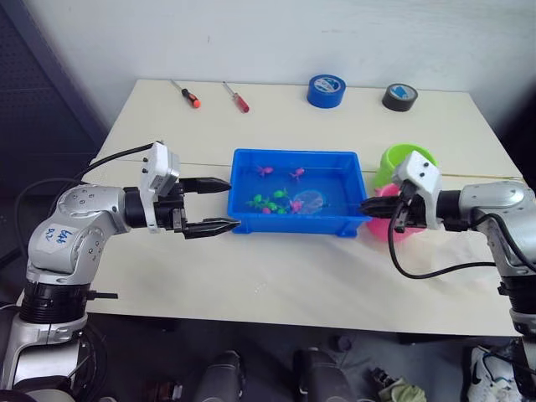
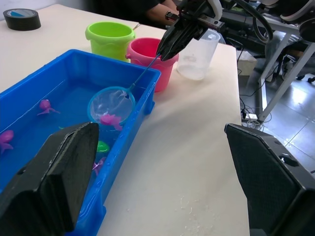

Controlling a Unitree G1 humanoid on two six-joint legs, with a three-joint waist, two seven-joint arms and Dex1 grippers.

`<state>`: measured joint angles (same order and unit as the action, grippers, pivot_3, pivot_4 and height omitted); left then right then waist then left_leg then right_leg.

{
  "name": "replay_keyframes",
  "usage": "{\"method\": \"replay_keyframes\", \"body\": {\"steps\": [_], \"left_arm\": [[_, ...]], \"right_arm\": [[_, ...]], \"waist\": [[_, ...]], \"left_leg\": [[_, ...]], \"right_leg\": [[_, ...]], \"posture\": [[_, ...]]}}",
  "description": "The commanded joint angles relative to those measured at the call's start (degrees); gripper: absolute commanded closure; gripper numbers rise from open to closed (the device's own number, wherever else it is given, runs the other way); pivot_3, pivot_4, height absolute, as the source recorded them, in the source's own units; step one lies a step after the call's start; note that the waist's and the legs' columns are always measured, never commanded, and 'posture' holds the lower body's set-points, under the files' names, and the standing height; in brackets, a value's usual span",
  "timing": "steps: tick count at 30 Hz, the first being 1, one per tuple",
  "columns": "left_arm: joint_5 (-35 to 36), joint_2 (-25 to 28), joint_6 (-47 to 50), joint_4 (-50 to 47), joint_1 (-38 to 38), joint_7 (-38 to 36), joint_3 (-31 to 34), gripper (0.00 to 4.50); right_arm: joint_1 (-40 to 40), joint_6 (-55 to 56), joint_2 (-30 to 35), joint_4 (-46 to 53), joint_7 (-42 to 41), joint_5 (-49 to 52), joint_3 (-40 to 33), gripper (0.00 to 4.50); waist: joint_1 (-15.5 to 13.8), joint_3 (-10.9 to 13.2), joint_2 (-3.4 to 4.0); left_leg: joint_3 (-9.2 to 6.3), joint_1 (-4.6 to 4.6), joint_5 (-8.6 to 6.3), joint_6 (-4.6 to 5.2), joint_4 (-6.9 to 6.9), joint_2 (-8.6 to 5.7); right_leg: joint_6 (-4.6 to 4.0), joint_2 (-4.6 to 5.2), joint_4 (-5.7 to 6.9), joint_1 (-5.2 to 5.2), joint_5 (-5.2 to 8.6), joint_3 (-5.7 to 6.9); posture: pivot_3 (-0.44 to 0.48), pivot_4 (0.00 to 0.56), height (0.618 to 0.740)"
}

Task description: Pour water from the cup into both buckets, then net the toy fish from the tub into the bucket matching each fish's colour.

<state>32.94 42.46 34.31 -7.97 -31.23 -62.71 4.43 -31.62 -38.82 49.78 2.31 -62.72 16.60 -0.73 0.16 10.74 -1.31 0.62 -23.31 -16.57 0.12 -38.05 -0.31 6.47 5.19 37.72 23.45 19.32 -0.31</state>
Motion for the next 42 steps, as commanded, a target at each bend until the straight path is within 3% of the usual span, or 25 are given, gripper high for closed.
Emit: {"method": "replay_keyframes", "body": {"steps": [1, 7, 13, 22, 26, 33, 42], "left_arm": [[0.0, 0.0, -1.0, 1.0, -1.9, -0.5, 0.1, 0.05], [2.0, -3.1, 1.0, 4.6, -6.7, -1.8, -1.5, 0.05], [0.5, -9.0, -0.5, 10.7, -11.9, -4.4, -5.7, 0.05], [-1.9, -13.0, -4.9, 17.5, -16.6, -9.6, -8.7, 0.05], [-3.3, -13.7, -7.2, 21.2, -17.9, -11.1, -9.0, 0.05], [-4.5, -15.7, -8.8, 23.1, -19.1, -11.9, -9.1, 0.05], [-5.1, -14.7, -9.2, 23.2, -19.0, -12.0, -8.1, 0.05]], "right_arm": [[2.1, -0.8, 0.2, 4.2, 2.1, 3.2, -5.4, 4.50], [9.1, -6.0, 0.3, 15.3, 6.6, 10.3, -15.7, 4.50], [16.9, -16.2, 0.6, 27.3, 12.9, 17.7, -31.1, 4.50], [34.5, -21.0, 5.1, 34.5, 13.2, 16.6, -52.1, 4.50], [46.6, -6.0, 6.9, 33.2, 11.5, 4.0, -51.6, 4.50], [49.9, 16.6, 9.6, 27.5, 14.7, -11.5, -43.4, 4.50], [52.9, 59.8, 22.0, 9.0, 27.6, -44.1, -40.5, 4.50]], "waist": [[0.0, 0.0, 0.00], [-0.2, 0.0, 0.00], [-0.6, 0.0, 0.01], [-1.5, 0.0, 0.03], [-1.5, 0.0, 0.03], [-1.2, 0.0, 0.04], [-1.3, 0.0, 0.07]], "left_leg": [[0.00, 0.00, 0.00, 0.00, 0.00, 0.00], [-0.01, 0.00, 0.00, 0.00, -0.04, 0.00], [-0.01, 0.00, 0.00, 0.02, -0.03, -0.02], [0.07, 0.03, -0.06, 0.13, -0.04, 0.07], [0.09, 0.08, -0.11, 0.23, -0.06, 0.05], [0.18, 0.12, -0.05, 0.19, -0.08, 0.05], [0.24, 0.13, 0.05, 0.01, -0.07, 0.02]], "right_leg": [[0.00, 0.00, 0.00, 0.00, 0.00, 0.00], [0.01, -0.01, 0.03, -0.03, -0.01, 0.02], [0.03, -0.02, 0.03, -0.09, -0.01, 0.02], [0.07, -0.58, 0.01, -0.11, -0.04, -0.06], [0.07, -0.60, -0.07, -0.16, -0.04, -0.08], [0.08, -0.65, -0.06, -0.15, -0.04, -0.15], [0.08, -0.65, -0.09, -0.13, -0.04, -0.19]], "posture": [[0.000, 0.150, 0.740], [0.000, 0.150, 0.740], [0.000, 0.150, 0.740], [0.000, 0.150, 0.740], [0.000, 0.150, 0.740], [0.000, 0.150, 0.740], [0.000, 0.150, 0.740]]}}
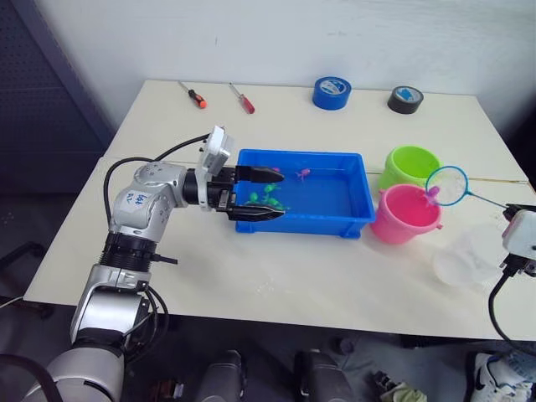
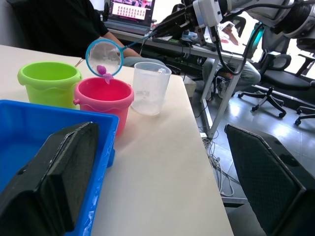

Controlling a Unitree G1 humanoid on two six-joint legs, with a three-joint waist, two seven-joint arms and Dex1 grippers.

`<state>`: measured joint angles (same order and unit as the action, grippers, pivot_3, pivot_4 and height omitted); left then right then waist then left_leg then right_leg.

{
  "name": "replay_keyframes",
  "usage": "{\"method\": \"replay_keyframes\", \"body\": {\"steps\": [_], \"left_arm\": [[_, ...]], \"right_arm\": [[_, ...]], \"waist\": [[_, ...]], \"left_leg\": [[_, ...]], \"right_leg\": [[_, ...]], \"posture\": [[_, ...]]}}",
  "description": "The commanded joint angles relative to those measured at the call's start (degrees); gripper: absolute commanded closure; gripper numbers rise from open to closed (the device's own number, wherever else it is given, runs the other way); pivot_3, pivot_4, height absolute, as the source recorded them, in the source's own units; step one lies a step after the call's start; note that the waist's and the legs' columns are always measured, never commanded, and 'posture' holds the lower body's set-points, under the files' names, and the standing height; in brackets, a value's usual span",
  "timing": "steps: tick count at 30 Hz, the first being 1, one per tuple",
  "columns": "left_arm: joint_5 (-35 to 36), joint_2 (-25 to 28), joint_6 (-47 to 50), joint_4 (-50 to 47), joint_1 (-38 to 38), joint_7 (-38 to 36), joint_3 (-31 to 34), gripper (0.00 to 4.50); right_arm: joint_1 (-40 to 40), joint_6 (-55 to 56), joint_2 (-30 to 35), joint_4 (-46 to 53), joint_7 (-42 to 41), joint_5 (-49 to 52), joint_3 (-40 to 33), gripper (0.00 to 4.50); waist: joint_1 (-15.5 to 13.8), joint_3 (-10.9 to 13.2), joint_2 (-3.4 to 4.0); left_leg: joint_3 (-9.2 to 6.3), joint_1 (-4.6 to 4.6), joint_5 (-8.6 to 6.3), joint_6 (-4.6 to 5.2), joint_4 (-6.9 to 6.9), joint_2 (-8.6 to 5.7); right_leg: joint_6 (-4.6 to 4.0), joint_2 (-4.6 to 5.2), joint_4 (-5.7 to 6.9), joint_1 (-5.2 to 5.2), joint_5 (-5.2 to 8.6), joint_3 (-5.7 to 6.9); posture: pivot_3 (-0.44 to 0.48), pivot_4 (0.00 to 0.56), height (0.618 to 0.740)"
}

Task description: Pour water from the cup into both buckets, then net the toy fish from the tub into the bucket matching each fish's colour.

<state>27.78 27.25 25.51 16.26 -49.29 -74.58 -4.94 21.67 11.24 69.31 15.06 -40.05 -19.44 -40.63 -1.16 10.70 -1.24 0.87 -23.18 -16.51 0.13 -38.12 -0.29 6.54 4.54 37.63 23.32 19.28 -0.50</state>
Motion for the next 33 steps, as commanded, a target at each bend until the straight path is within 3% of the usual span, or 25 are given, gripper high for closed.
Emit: {"method": "replay_keyframes", "body": {"steps": [1, 5, 9, 11, 14, 18, 21, 27, 33], "left_arm": [[0.0, 0.6, -0.4, -1.0, -1.0, -0.1, 1.3, 0.05], [-0.1, 0.9, -0.6, -0.9, -1.0, -0.1, 1.5, 0.05], [-0.8, 1.3, -1.0, 0.1, -1.1, 0.4, 1.8, 0.05], [-2.1, 1.9, -1.6, 1.7, -0.8, 1.2, 1.8, 0.05], [-2.6, 3.5, -1.1, 2.0, 0.4, 1.9, 2.4, 0.05], [-2.1, 6.9, 0.8, -1.0, 4.5, 3.4, 4.5, 0.05], [-1.1, 8.9, 2.9, -5.5, 8.1, 5.5, 6.5, 0.05], [1.0, 11.2, 7.5, -15.2, 14.1, 11.3, 11.1, 0.05], [2.9, 12.7, 10.8, -21.0, 18.9, 15.4, 14.9, 0.05]], "right_arm": [[-0.9, 11.7, 2.7, -4.8, 5.9, -8.7, -0.3, 4.50], [-2.8, 16.8, 3.5, -6.1, 7.3, -10.9, 0.5, 4.50], [-5.4, 15.0, 0.1, -6.3, 5.3, -4.3, 0.3, 4.50], [-9.3, 5.1, -2.8, -3.5, 1.6, 5.8, 1.5, 4.50], [-15.8, -18.5, -7.4, 5.4, -3.3, 25.4, 5.0, 4.50], [-26.9, -46.6, -9.2, 14.9, -3.0, 48.5, 12.5, 4.50], [-33.9, -60.0, -11.2, 15.5, -1.4, 59.0, 18.3, 4.50], [-47.3, -70.0, -19.1, 7.4, 3.2, 59.0, 32.3, 4.50], [-54.2, -65.3, -23.6, -5.0, 3.0, 51.0, 41.7, 4.50]], "waist": [[0.0, 0.0, -0.01], [0.1, 0.0, 0.00], [0.3, 0.0, 0.00], [0.4, 0.0, -0.01], [0.8, 0.0, -0.01], [2.0, 0.0, 0.06], [2.1, 0.0, 0.05], [1.3, 0.0, 0.05], [1.2, 0.0, 0.06]], "left_leg": [[0.02, 0.00, 0.00, 0.00, 0.00, 0.02], [0.00, 0.00, 0.03, -0.05, -0.01, 0.04], [0.01, 0.00, 0.03, -0.06, -0.02, 0.04], [-0.01, 0.01, 0.04, -0.07, -0.02, 0.05], [-0.09, 0.08, 0.06, -0.10, -0.05, 0.08], [-0.21, 0.14, 0.05, -0.13, -0.03, 0.24], [-0.48, 0.13, 0.04, -0.23, -0.03, 0.33], [-0.68, 0.06, -0.15, 0.02, -0.07, 0.24], [-0.72, 0.01, -0.12, 0.05, -0.03, 0.03]], "right_leg": [[0.00, -0.01, -0.01, -0.01, 0.00, 0.00], [0.00, -0.02, 0.01, -0.01, 0.00, 0.01], [0.00, -0.02, -0.01, -0.02, 0.00, 0.00], [0.00, -0.02, 0.01, -0.03, 0.00, 0.01], [0.00, -0.02, 0.04, -0.12, 0.00, 0.07], [-0.01, 0.10, 0.13, -0.23, 0.00, 0.06], [-0.05, 0.14, 0.09, -0.27, 0.01, 0.04], [-0.11, 0.31, 0.03, -0.27, 0.04, 0.02], [-0.11, 0.53, 0.06, -0.21, 0.04, 0.09]], "posture": [[0.000, 0.150, 0.740], [0.000, 0.150, 0.740], [0.000, 0.150, 0.740], [0.000, 0.150, 0.740], [0.000, 0.150, 0.740], [0.000, 0.150, 0.740], [0.000, 0.150, 0.740], [0.000, 0.150, 0.740], [0.000, 0.150, 0.740]]}}
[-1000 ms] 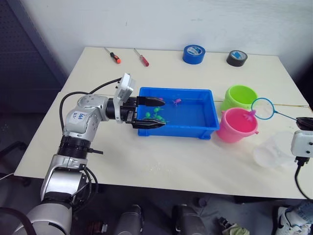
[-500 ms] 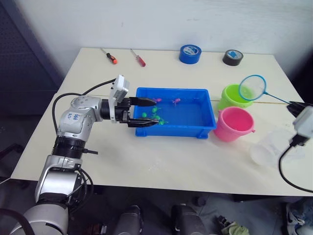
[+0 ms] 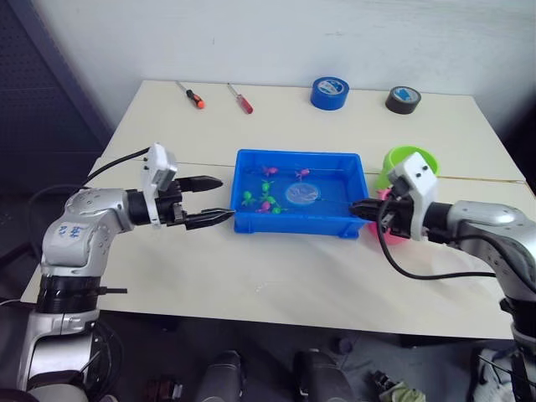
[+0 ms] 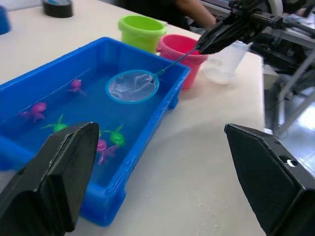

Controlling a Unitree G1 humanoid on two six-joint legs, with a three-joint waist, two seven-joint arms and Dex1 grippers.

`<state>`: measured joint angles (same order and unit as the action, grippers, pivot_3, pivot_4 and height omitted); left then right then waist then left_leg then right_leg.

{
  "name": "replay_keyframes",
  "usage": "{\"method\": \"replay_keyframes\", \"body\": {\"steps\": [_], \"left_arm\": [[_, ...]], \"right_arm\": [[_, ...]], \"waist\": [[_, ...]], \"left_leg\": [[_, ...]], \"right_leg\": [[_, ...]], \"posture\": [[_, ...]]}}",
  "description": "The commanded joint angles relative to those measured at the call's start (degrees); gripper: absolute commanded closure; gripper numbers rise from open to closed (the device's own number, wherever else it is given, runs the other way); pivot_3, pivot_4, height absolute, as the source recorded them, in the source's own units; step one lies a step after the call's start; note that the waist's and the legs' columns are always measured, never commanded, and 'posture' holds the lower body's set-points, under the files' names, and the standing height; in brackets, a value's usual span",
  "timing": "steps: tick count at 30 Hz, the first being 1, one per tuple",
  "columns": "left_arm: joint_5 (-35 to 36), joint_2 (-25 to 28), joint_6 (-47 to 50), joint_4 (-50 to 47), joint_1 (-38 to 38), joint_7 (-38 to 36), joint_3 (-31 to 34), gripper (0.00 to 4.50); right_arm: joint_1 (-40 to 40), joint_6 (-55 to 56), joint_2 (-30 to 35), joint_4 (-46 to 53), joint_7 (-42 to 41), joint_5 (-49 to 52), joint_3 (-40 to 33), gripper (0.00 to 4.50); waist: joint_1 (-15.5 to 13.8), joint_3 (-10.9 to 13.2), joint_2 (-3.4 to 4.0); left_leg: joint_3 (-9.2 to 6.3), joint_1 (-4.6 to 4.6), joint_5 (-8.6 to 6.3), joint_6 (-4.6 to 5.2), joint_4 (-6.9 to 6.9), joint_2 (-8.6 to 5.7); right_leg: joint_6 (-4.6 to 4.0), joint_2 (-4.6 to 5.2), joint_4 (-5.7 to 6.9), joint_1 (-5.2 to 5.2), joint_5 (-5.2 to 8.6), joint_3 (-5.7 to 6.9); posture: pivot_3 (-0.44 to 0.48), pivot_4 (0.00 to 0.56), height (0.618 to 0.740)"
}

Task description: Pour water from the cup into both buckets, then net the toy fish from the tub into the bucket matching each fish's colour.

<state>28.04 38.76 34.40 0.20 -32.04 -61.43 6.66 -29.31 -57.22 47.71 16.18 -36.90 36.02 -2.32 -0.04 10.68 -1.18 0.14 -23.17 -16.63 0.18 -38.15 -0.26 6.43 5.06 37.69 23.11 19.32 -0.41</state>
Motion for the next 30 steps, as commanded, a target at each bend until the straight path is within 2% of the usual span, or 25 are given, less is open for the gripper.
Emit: {"method": "replay_keyframes", "body": {"steps": [1, 9, 16, 23, 30], "left_arm": [[2.7, 1.3, 2.0, -5.4, 2.0, 2.5, 3.5, 0.05], [3.8, 2.0, 3.5, -8.3, 4.1, 5.2, 5.3, 0.05], [4.1, 2.2, 3.5, -8.9, 4.4, 6.1, 5.4, 0.05], [4.1, 2.4, 2.8, -8.1, 3.9, 6.2, 4.9, 0.05], [4.0, 1.8, 2.2, -7.3, 2.9, 5.9, 3.7, 0.05]], "right_arm": [[-4.3, 4.1, -3.0, -8.6, 0.0, -5.8, 4.5, 4.50], [-11.7, 10.5, -9.5, -23.9, 0.6, -13.5, 6.9, 4.50], [-16.2, 16.4, -13.9, -33.9, 1.2, -18.4, 5.9, 4.50], [-15.3, 16.3, -13.8, -32.0, -0.4, -19.5, 5.8, 4.50], [-9.6, 21.2, -10.2, -21.9, -4.1, -21.5, 5.9, 4.50]], "waist": [[0.2, 0.0, 0.00], [0.3, 0.0, 0.00], [0.6, 0.0, 0.00], [1.0, 0.0, 0.00], [1.2, 0.0, 0.00]], "left_leg": [[0.01, -0.02, 0.00, 0.00, 0.00, -0.02], [0.30, -0.05, 0.09, -0.15, 0.07, 0.01], [0.46, -0.05, 0.10, -0.17, 0.09, 0.05], [0.46, -0.06, 0.11, -0.21, 0.12, 0.06], [0.44, -0.07, 0.09, -0.20, 0.14, 0.07]], "right_leg": [[0.00, 0.01, 0.00, 0.01, 0.00, 0.01], [0.01, -0.10, 0.11, 0.27, 0.00, 0.08], [0.01, -0.18, 0.13, 0.36, 0.00, 0.08], [0.01, -0.19, 0.18, 0.36, 0.00, 0.08], [0.01, -0.19, 0.17, 0.37, 0.00, 0.08]], "posture": [[0.000, 0.150, 0.740], [0.000, 0.150, 0.740], [0.000, 0.150, 0.740], [0.000, 0.150, 0.740], [0.000, 0.150, 0.740]]}}
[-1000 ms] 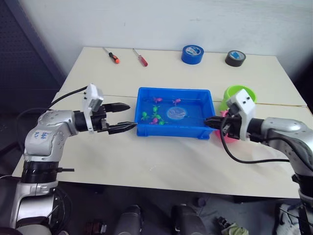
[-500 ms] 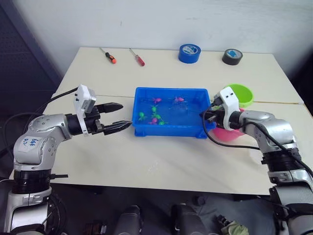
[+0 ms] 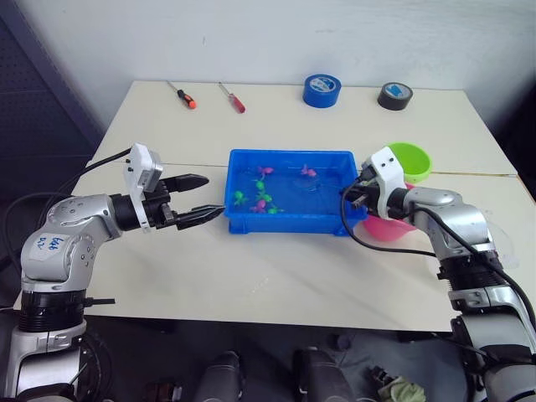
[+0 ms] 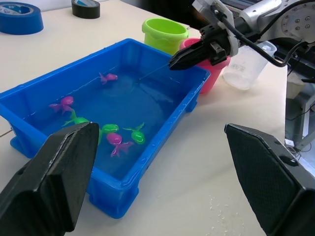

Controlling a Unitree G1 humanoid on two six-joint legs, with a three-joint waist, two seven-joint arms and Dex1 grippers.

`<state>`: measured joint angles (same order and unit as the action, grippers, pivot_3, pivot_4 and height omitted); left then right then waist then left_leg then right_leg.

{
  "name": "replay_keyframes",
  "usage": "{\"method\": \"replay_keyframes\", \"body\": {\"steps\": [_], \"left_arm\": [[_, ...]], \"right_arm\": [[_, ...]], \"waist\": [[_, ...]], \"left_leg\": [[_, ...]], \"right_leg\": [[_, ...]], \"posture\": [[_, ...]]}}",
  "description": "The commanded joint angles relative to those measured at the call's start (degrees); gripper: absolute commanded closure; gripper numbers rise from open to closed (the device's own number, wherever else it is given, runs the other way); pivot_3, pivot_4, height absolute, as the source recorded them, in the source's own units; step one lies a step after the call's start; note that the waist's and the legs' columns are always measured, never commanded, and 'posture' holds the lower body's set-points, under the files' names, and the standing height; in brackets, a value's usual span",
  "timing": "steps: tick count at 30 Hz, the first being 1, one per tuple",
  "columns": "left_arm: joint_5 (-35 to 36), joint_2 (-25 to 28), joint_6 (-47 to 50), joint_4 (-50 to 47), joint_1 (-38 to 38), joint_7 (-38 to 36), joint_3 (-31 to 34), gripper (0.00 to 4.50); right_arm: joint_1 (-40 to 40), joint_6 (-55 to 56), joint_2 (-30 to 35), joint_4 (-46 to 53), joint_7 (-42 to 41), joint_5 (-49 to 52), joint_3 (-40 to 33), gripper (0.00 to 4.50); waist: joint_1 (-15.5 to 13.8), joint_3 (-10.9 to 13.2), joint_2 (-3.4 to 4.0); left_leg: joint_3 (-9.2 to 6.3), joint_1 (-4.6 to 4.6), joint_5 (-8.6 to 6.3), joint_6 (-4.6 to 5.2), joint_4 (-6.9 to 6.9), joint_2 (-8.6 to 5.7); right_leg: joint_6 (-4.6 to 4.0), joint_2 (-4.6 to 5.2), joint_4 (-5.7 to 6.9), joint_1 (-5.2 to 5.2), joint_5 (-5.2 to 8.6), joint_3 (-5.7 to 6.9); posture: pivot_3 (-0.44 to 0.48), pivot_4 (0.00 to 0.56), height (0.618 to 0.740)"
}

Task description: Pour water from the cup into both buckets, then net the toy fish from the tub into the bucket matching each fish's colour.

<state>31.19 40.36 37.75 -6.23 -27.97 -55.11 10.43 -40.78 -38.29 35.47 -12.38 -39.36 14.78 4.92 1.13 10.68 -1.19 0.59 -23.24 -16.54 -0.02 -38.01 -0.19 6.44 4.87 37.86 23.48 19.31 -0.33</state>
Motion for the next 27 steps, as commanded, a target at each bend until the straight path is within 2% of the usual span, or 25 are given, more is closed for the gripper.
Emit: {"method": "replay_keyframes", "body": {"steps": [1, 8, 13, 21, 27], "left_arm": [[0.8, 0.0, -1.4, -0.3, -1.6, -0.7, -0.4, 0.05], [0.0, -1.3, -3.3, 3.6, -5.1, -2.8, -3.2, 0.05], [-0.4, -2.6, -5.0, 7.0, -8.4, -6.7, -7.0, 0.05], [-2.3, -8.6, -9.4, 15.8, -16.8, -13.2, -13.2, 0.05], [-3.5, -13.1, -12.2, 21.0, -21.2, -17.4, -16.0, 0.05]], "right_arm": [[3.6, 2.4, 2.8, 9.4, -2.4, 0.0, -1.6, 4.50], [11.8, 2.0, 5.0, 22.2, -2.5, 1.0, -4.6, 4.50], [16.3, -1.2, 5.4, 31.6, -0.6, 4.2, -11.4, 4.50], [28.2, -8.5, 7.6, 47.8, 1.0, 12.1, -27.7, 4.50], [35.5, -15.7, 10.5, 55.2, 2.4, 15.5, -42.9, 4.50]], "waist": [[0.0, 0.0, 0.00], [0.0, 0.0, 0.00], [-0.1, 0.0, 0.00], [-1.4, 0.0, 0.00], [-1.9, 0.0, 0.00]], "left_leg": [[0.00, 0.00, 0.00, 0.00, 0.00, 0.00], [0.00, 0.00, -0.02, 0.03, -0.01, 0.00], [-0.04, 0.00, -0.02, 0.01, 0.00, 0.04], [0.00, -0.01, -0.05, 0.14, -0.06, -0.04], [-0.01, -0.01, -0.12, 0.29, -0.05, -0.05]], "right_leg": [[0.00, 0.00, 0.00, 0.00, 0.00, 0.00], [0.00, -0.02, -0.03, -0.01, 0.00, 0.00], [0.00, -0.07, -0.03, 0.00, 0.00, -0.01], [0.02, -0.23, -0.09, -0.07, -0.01, -0.04], [0.03, -0.28, -0.11, -0.11, -0.02, -0.06]], "posture": [[0.000, 0.150, 0.740], [0.000, 0.150, 0.740], [0.000, 0.150, 0.740], [0.000, 0.150, 0.740], [0.000, 0.150, 0.740]]}}
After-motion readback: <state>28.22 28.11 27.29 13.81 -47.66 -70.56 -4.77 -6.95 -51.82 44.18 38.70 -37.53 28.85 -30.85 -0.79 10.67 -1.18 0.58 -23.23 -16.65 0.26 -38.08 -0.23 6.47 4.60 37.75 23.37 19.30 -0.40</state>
